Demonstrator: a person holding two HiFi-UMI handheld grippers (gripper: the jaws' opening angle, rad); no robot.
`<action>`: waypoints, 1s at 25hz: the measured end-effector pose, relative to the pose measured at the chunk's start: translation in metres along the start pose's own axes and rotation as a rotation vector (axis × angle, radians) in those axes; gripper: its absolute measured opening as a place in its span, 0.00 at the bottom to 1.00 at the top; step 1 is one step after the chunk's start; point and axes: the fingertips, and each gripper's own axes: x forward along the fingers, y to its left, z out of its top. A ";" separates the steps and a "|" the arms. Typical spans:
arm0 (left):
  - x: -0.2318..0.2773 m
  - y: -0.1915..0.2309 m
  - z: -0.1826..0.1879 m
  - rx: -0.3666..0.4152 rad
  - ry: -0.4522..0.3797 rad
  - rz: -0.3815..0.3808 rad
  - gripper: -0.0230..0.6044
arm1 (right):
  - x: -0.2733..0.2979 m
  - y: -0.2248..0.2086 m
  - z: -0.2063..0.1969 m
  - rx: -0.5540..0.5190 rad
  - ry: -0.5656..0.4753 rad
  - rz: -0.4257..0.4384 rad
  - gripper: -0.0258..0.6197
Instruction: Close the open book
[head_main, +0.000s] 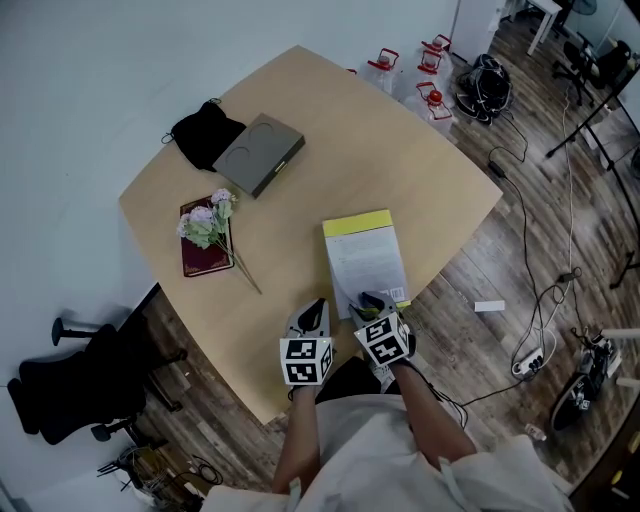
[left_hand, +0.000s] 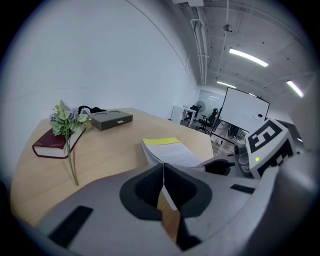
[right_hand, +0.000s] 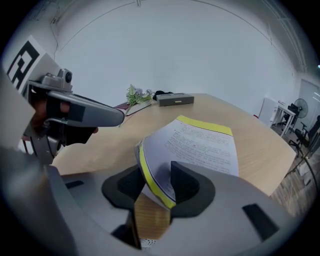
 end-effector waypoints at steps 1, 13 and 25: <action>-0.001 0.000 0.000 0.000 0.000 -0.001 0.07 | 0.000 0.001 -0.001 -0.003 0.004 0.002 0.29; -0.005 -0.003 -0.004 -0.019 -0.009 -0.009 0.07 | -0.006 0.009 -0.008 -0.037 0.043 0.020 0.33; 0.003 -0.016 -0.011 -0.026 -0.009 -0.035 0.07 | -0.017 0.009 -0.022 -0.044 0.055 0.030 0.35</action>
